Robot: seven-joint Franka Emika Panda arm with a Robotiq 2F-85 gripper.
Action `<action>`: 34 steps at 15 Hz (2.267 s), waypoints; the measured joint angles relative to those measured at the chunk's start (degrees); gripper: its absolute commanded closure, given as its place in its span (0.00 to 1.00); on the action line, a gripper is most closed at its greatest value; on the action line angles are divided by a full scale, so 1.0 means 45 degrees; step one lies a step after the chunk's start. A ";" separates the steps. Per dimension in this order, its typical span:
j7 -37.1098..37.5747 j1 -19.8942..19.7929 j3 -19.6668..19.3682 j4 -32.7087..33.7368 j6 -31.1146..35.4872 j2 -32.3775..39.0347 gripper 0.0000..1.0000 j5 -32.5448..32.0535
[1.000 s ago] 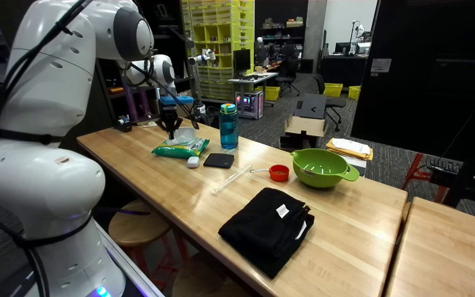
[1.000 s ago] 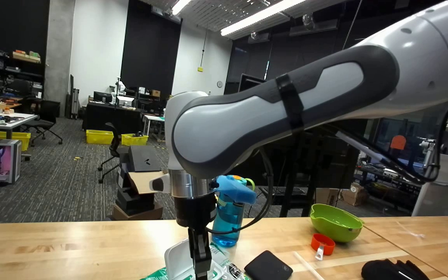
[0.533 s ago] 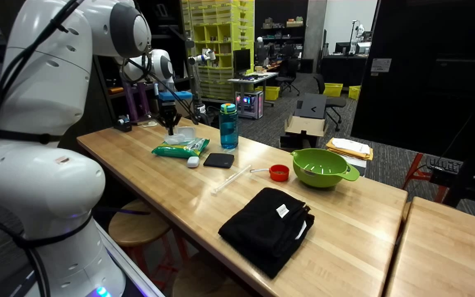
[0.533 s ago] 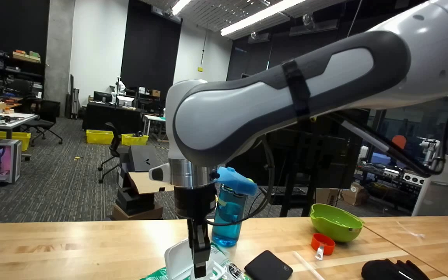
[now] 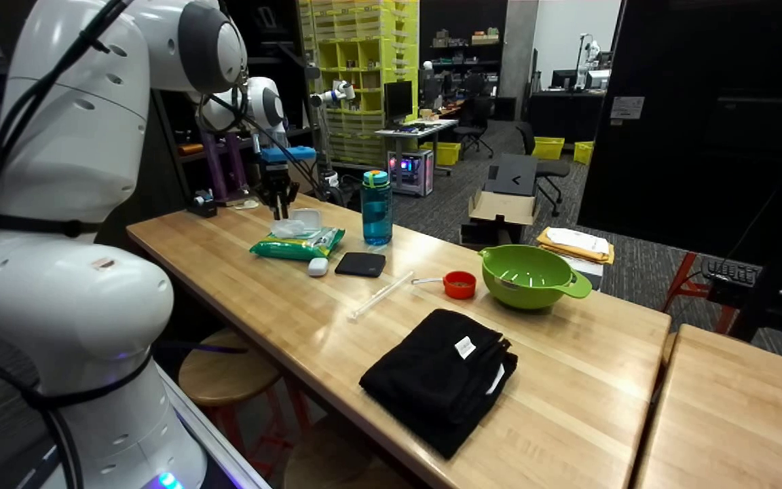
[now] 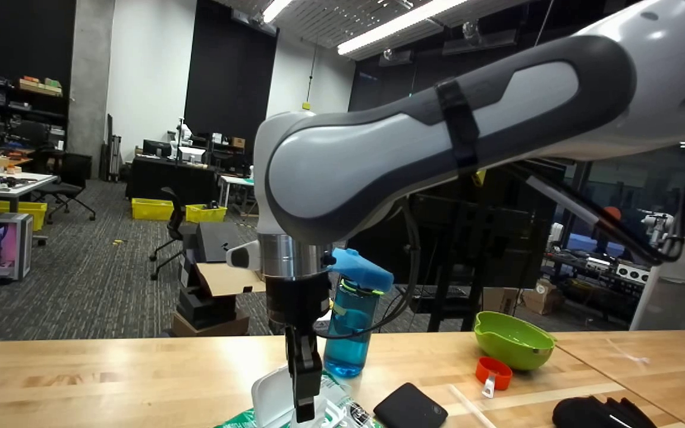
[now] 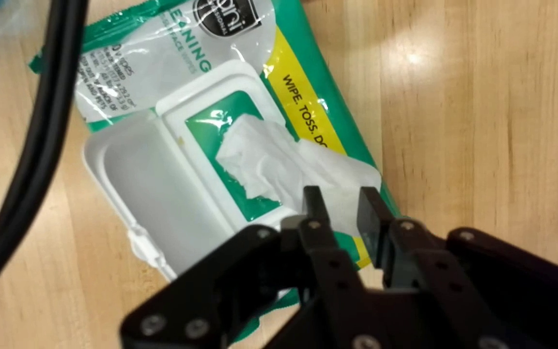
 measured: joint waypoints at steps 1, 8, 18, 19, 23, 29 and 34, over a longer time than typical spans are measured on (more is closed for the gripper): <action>-0.0188 0.0000 0.0012 -0.0004 0.0012 0.0000 0.38 0.0000; -0.2626 -0.0010 0.0158 -0.0099 0.0314 0.0000 0.00 0.0000; -0.4939 -0.0198 0.0182 -0.0899 0.1578 0.0000 0.00 0.0484; -0.5013 -0.0214 0.0187 -0.0965 0.1665 -0.0001 0.00 0.0604; -0.5094 -0.0272 0.0196 -0.1244 0.1952 -0.0003 0.31 0.1097; -0.5094 -0.0359 0.0198 -0.1583 0.2102 -0.0099 0.79 0.1456; -0.5083 -0.0374 0.0198 -0.1654 0.2103 -0.0199 1.00 0.1455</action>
